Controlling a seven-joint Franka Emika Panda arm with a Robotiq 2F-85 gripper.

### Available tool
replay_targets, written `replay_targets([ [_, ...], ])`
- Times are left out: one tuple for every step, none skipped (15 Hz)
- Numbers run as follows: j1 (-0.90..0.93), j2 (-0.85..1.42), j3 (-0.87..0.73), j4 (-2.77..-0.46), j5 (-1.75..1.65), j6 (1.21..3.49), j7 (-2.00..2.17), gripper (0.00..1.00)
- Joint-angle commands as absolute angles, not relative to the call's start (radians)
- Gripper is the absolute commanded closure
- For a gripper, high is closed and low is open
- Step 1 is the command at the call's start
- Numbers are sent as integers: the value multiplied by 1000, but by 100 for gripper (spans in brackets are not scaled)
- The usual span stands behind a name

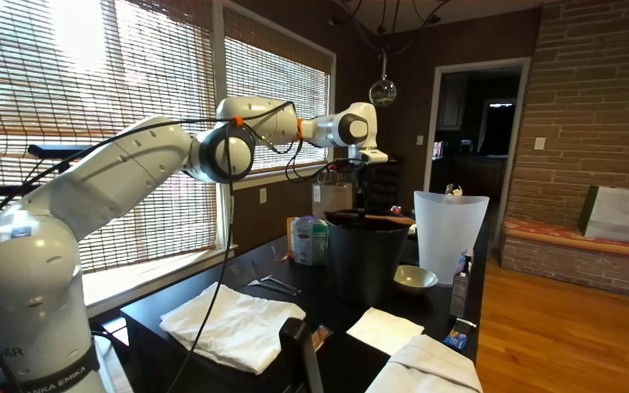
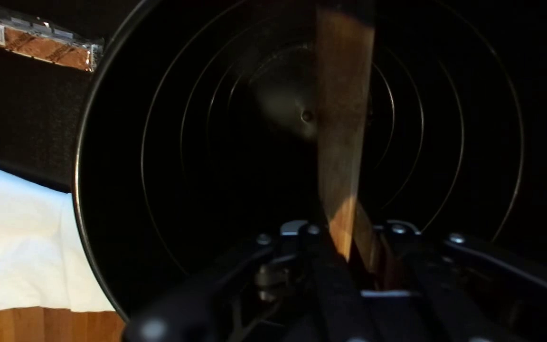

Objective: Put the wooden spoon on top of the black bin.

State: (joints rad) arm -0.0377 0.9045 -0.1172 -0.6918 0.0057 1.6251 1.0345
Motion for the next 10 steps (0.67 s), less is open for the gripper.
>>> replay_targets([
  [-44,950,-111,-629,22,1605,1058,95],
  [-44,952,-111,-626,22,1605,1060,95],
  [-43,954,-111,-623,22,1605,1061,95],
  [-43,955,-110,-622,22,1606,1063,95],
  [-42,956,-110,-620,22,1607,1065,95],
  [-42,958,-110,-617,22,1608,1067,95],
  [-42,961,-109,-612,22,1608,1069,95],
  [-41,964,-109,-609,23,1608,1072,95],
  [-41,966,-108,-606,22,1609,1074,95],
  [-41,967,-108,-604,22,1609,1076,95],
])
